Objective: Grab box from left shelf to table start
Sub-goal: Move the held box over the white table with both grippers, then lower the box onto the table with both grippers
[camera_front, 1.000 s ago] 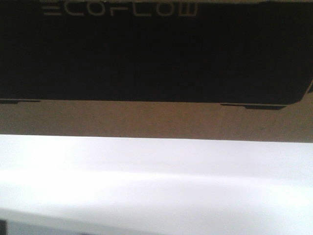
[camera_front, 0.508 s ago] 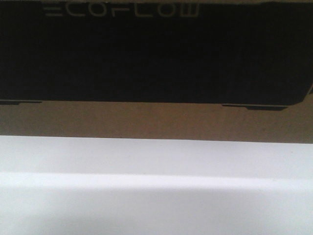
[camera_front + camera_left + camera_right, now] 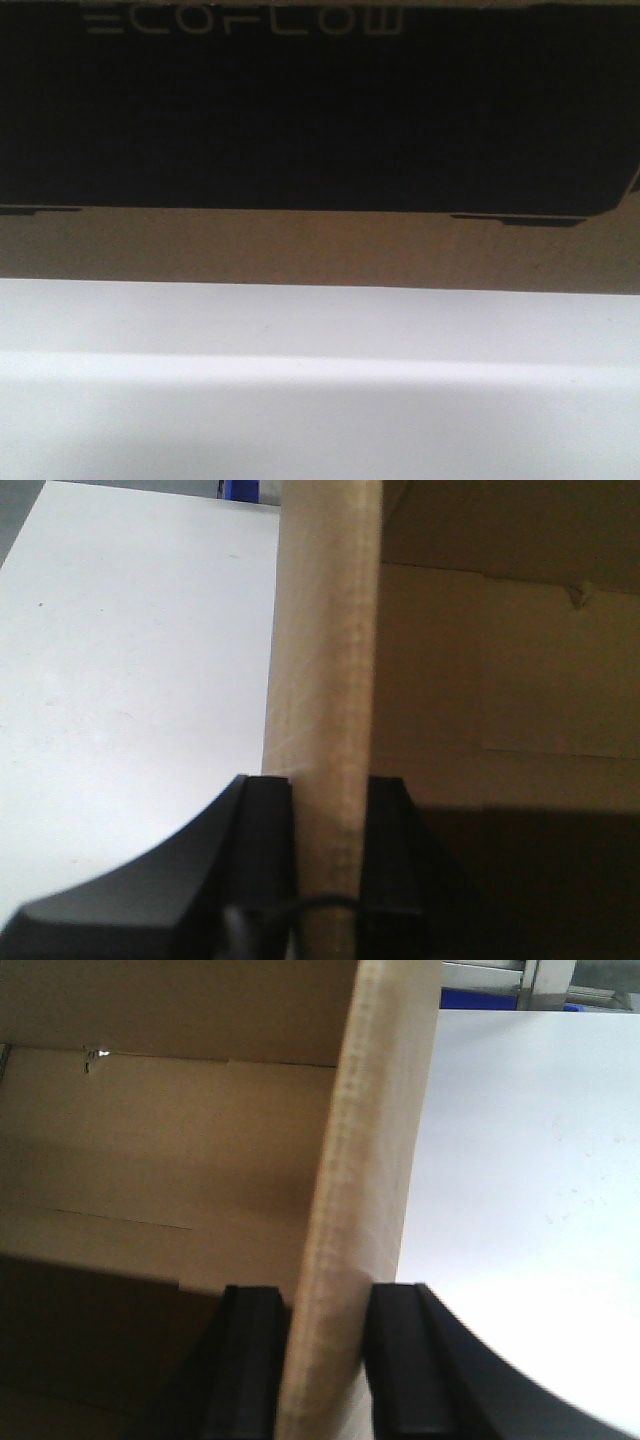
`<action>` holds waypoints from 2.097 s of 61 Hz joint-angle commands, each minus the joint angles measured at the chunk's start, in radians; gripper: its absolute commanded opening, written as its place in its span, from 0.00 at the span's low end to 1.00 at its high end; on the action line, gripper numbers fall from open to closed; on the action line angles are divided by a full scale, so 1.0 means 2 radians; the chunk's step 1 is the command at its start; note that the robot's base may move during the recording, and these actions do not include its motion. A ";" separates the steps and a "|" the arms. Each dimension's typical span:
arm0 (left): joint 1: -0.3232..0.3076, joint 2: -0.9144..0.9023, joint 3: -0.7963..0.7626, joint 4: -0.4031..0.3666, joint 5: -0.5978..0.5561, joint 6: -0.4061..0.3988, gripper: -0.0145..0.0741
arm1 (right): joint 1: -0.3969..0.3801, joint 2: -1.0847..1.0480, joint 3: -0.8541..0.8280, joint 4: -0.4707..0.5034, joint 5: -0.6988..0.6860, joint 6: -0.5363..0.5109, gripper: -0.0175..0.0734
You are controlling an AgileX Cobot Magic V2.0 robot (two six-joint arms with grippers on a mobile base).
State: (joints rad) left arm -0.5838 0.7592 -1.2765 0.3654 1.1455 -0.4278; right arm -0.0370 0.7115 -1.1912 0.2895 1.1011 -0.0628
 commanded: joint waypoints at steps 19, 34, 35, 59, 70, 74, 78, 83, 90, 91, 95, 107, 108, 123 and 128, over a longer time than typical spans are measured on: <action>0.000 -0.006 -0.021 0.049 -0.063 -0.006 0.07 | -0.001 0.001 -0.014 -0.019 -0.052 -0.009 0.21; 0.000 -0.006 -0.021 0.031 -0.063 -0.006 0.07 | -0.001 0.001 -0.014 -0.019 -0.052 -0.009 0.21; 0.000 -0.006 -0.021 0.030 -0.063 -0.006 0.07 | -0.001 0.001 -0.014 -0.019 -0.052 -0.009 0.21; 0.000 -0.006 -0.021 0.004 -0.067 -0.006 0.07 | -0.001 0.001 -0.014 -0.019 -0.052 -0.008 0.21; 0.000 -0.003 -0.021 0.004 -0.068 -0.006 0.07 | -0.001 0.003 -0.014 -0.019 -0.040 -0.004 0.21; 0.000 0.004 -0.021 0.005 -0.074 -0.006 0.07 | -0.001 0.012 -0.014 -0.016 -0.025 0.014 0.21; 0.000 0.018 -0.021 0.007 -0.086 -0.006 0.07 | -0.001 0.029 -0.014 -0.015 -0.025 0.031 0.21; 0.000 0.043 -0.024 0.010 -0.095 -0.006 0.07 | -0.001 0.056 -0.014 -0.015 -0.050 0.044 0.21; 0.000 0.093 -0.040 0.022 -0.095 -0.006 0.07 | -0.001 0.102 -0.022 -0.015 -0.079 0.044 0.21; 0.000 0.101 -0.043 0.024 -0.095 -0.006 0.07 | -0.001 0.112 -0.025 -0.015 -0.079 0.044 0.21; 0.000 0.138 -0.059 0.028 -0.094 -0.007 0.07 | -0.001 0.140 -0.033 -0.015 -0.083 0.043 0.21; 0.023 0.256 -0.140 0.013 -0.088 -0.011 0.07 | -0.001 0.217 -0.059 -0.015 -0.132 0.031 0.21; 0.026 0.264 -0.147 0.009 -0.088 -0.011 0.07 | -0.001 0.225 -0.062 -0.015 -0.138 0.031 0.21; 0.091 0.375 -0.251 -0.073 -0.089 0.008 0.07 | -0.001 0.301 -0.109 -0.015 -0.183 0.001 0.21; 0.115 0.397 -0.269 -0.125 -0.091 0.033 0.07 | -0.001 0.321 -0.132 -0.015 -0.188 -0.004 0.21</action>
State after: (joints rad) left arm -0.3947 1.5539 -1.7362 0.2263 1.0730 -0.3714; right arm -0.0448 1.3568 -1.3691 0.1823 0.8530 -0.0282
